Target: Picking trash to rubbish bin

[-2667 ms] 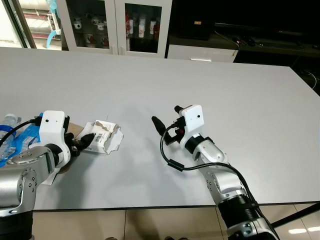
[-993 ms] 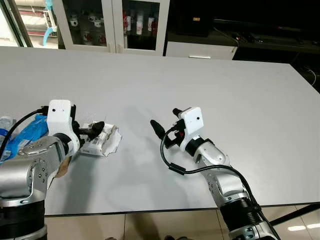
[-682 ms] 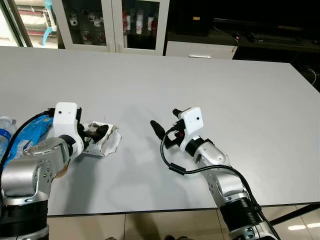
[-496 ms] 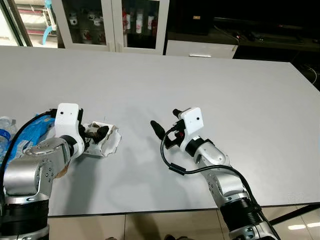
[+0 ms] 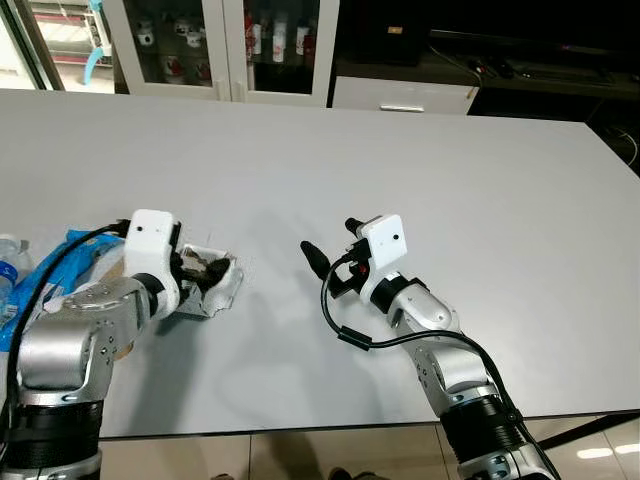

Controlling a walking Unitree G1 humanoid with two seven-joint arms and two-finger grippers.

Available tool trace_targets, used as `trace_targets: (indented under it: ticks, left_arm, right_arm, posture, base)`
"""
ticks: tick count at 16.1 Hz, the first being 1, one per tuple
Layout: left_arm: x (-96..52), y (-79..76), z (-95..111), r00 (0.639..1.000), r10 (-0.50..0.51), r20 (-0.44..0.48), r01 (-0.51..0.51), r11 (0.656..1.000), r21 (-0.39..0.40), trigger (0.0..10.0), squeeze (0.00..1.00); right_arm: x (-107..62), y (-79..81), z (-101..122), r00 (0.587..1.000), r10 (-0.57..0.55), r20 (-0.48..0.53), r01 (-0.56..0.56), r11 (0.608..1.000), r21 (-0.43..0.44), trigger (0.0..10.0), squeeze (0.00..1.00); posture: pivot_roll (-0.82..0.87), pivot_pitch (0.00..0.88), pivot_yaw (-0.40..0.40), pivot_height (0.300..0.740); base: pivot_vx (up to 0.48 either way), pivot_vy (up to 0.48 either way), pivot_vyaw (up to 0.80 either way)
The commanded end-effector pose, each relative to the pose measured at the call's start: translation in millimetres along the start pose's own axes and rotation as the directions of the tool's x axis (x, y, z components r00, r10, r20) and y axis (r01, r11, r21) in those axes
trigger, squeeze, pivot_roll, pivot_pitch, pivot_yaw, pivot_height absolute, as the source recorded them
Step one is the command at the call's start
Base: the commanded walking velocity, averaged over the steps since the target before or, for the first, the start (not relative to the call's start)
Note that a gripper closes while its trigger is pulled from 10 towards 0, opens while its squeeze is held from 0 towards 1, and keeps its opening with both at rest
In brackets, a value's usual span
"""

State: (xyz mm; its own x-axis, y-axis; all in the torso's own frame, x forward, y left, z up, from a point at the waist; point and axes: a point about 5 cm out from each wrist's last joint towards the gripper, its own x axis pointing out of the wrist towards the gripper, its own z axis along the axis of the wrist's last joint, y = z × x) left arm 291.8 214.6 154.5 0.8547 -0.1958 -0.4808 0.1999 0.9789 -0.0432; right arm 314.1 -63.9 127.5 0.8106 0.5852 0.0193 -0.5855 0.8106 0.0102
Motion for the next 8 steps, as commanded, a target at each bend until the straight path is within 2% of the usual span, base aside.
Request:
trace_targets:
  ticks: [1,6,8]
  left_arm:
    - [2.9,-4.0,-3.0,1.000,-0.019,-0.019,0.019,1.000,0.005,10.0,0.00]
    - [5.6,-5.1,-9.9,0.998,0.000,-0.069,0.002,0.999,0.038,10.0,0.00]
    - [4.2,-0.1,-10.7,0.996,0.032,-0.085,-0.028,0.998,0.047,10.0,0.00]
  right_arm:
    - [-2.9,-0.8,1.9,1.000,0.008,0.005,-0.008,1.000,0.007,10.0,0.00]
    - [-4.3,-0.4,1.1,1.000,0.010,0.000,-0.010,1.000,0.011,10.0,0.00]
    - [-4.5,-0.1,1.3,1.000,0.012,0.000,-0.012,1.000,0.013,10.0,0.00]
  posture:
    - [0.03,0.074,-0.081,0.740]
    - [0.02,0.079,-0.082,0.740]
    - [0.03,0.080,-0.083,0.740]
  base:
    - [0.000,0.000,0.00]
    - [0.000,0.000,0.00]
    - [0.000,0.000,0.00]
